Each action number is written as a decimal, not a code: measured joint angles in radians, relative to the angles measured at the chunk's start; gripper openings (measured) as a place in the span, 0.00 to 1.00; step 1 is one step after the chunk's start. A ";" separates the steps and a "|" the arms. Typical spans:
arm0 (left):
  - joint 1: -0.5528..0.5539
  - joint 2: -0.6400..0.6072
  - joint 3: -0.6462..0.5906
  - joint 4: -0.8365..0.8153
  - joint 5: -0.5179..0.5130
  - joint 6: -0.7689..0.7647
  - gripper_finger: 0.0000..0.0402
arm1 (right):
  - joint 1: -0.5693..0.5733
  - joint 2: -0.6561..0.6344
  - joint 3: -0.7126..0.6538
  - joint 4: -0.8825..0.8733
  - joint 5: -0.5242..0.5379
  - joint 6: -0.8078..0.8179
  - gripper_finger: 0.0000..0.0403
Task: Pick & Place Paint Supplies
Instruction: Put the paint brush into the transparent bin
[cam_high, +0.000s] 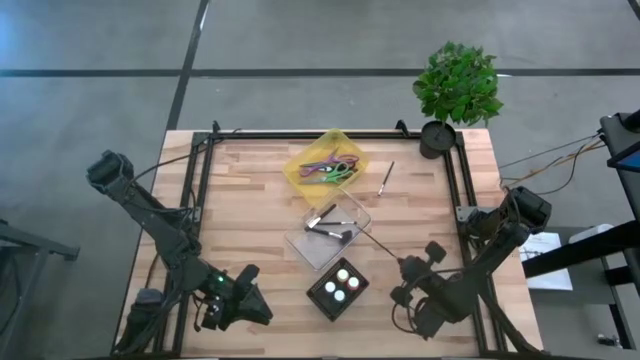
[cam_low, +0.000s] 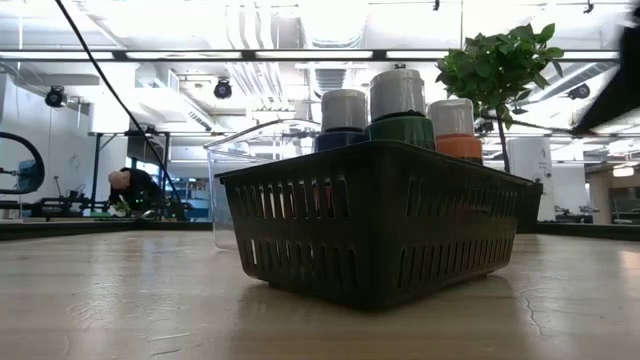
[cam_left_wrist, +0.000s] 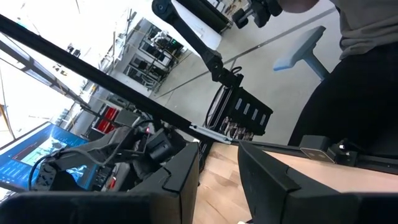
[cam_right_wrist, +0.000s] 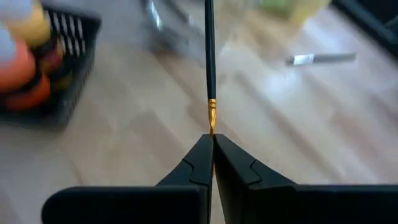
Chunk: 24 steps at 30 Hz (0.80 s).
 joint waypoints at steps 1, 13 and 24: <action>0.000 0.000 0.000 0.000 0.000 0.000 0.29 | -0.016 -0.005 0.008 0.000 0.021 -0.033 0.02; 0.000 0.000 0.000 -0.027 0.000 0.000 0.29 | -0.320 -0.107 0.079 0.254 0.172 -0.773 0.02; -0.003 0.000 0.000 -0.039 0.000 -0.001 0.29 | -0.594 -0.301 -0.115 0.898 -0.264 -1.433 0.02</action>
